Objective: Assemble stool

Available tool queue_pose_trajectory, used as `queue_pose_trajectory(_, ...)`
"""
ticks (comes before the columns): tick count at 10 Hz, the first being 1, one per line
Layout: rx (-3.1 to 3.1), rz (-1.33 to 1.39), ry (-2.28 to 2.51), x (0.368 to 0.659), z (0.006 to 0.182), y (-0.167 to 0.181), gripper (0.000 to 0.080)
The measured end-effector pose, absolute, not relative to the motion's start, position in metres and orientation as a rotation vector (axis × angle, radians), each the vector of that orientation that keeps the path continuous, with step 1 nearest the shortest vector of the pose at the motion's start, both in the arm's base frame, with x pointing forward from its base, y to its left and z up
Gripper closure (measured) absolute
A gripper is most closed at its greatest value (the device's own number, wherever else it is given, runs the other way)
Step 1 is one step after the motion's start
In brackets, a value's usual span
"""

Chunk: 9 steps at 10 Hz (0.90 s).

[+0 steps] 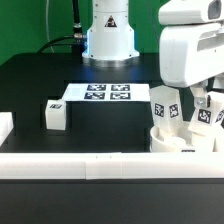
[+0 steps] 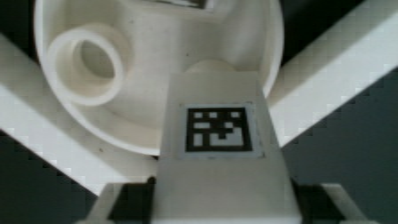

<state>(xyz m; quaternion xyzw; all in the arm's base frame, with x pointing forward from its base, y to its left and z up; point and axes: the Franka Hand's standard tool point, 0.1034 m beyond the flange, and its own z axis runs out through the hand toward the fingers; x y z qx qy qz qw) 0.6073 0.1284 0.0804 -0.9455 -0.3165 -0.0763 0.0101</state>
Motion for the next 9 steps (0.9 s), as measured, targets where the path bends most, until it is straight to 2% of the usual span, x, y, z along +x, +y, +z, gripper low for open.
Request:
queue_pose_trajectory(5,-3.049,-0.261,-0.479,0.609,0.080,0.124,0.0462)
queue_pose_trajectory(9,-2.989,-0.247,0.400,0.607,0.079,0.115,0.0462)
